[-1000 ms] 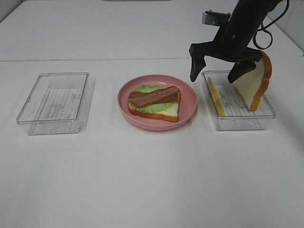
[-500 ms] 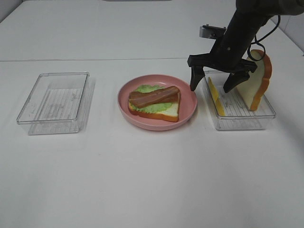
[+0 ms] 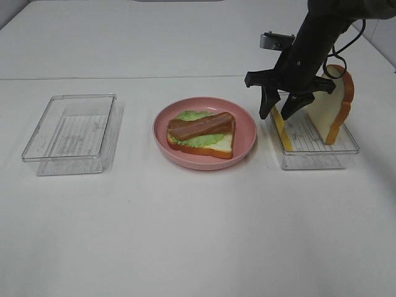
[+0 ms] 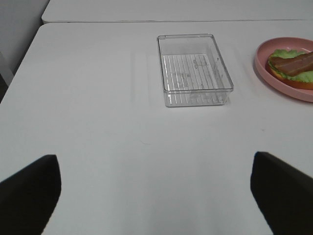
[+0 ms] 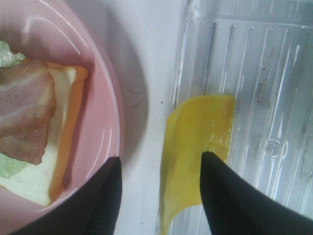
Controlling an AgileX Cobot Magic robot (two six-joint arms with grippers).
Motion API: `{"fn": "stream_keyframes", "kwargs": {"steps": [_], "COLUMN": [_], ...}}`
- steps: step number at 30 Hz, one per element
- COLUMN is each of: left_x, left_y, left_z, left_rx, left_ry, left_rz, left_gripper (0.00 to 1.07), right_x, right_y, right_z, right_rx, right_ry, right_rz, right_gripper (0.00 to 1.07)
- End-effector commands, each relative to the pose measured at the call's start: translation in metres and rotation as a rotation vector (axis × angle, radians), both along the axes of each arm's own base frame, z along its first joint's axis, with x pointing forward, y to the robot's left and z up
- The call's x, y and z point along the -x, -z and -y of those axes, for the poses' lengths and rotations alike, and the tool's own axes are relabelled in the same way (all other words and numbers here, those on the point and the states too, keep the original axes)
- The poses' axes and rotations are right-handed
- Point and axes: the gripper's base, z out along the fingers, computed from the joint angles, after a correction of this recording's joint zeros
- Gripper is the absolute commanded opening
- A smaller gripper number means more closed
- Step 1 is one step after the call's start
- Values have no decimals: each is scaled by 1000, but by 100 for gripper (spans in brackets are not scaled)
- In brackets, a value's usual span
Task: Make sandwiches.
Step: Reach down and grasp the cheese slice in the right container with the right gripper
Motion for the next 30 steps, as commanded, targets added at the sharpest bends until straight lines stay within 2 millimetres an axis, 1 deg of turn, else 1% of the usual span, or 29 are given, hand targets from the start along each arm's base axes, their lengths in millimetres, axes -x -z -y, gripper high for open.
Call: {"fn": "stream_keyframes", "kwargs": {"steps": [1, 6, 7, 8, 9, 10, 11, 14, 16, 17, 18, 19, 20, 21, 22, 23, 30], "left_x": [2, 2, 2, 2, 2, 2, 2, 2, 2, 2, 2, 2, 2, 2, 2, 2, 2], "left_y": [2, 2, 2, 2, 2, 2, 2, 2, 2, 2, 2, 2, 2, 2, 2, 2, 2], "left_z": [0, 0, 0, 0, 0, 0, 0, 0, 0, 0, 0, 0, 0, 0, 0, 0, 0], "left_rx": [2, 2, 2, 2, 2, 2, 2, 2, 2, 2, 2, 2, 2, 2, 2, 2, 2], "left_ry": [5, 5, 5, 5, 5, 5, 5, 5, 5, 5, 5, 5, 5, 5, 5, 5, 5], "left_rz": [15, 15, 15, 15, 15, 15, 15, 15, 15, 15, 15, 15, 15, 15, 15, 15, 15], "left_gripper": [98, 98, 98, 98, 98, 98, 98, 98, 98, 98, 98, 98, 98, 98, 98, 98, 98], "right_x": [0, 0, 0, 1, 1, 1, 1, 1, 1, 1, 1, 1, 1, 2, 2, 2, 2], "right_y": [0, 0, 0, 0, 0, 0, 0, 0, 0, 0, 0, 0, 0, 0, 0, 0, -2], "right_z": [2, 2, 2, 2, 2, 2, 2, 2, 3, 3, 3, 3, 3, 3, 3, 3, 2], "right_rx": [11, 14, 14, 16, 16, 20, 20, 20, 20, 20, 20, 20, 20, 21, 21, 21, 18], "right_ry": [-14, -10, -9, -10, -10, -12, -12, -11, -11, -11, -12, -12, -12, -12, -12, -12, -11], "right_rz": [-4, -9, -10, -13, -13, -15, -17, -17, -19, -19, -21, -21, -21, -26, -26, -25, -21], "right_gripper": [48, 47, 46, 42, 42, 39, 36, 34, 24, 24, 16, 16, 12, 3, 3, 0, 0]}}
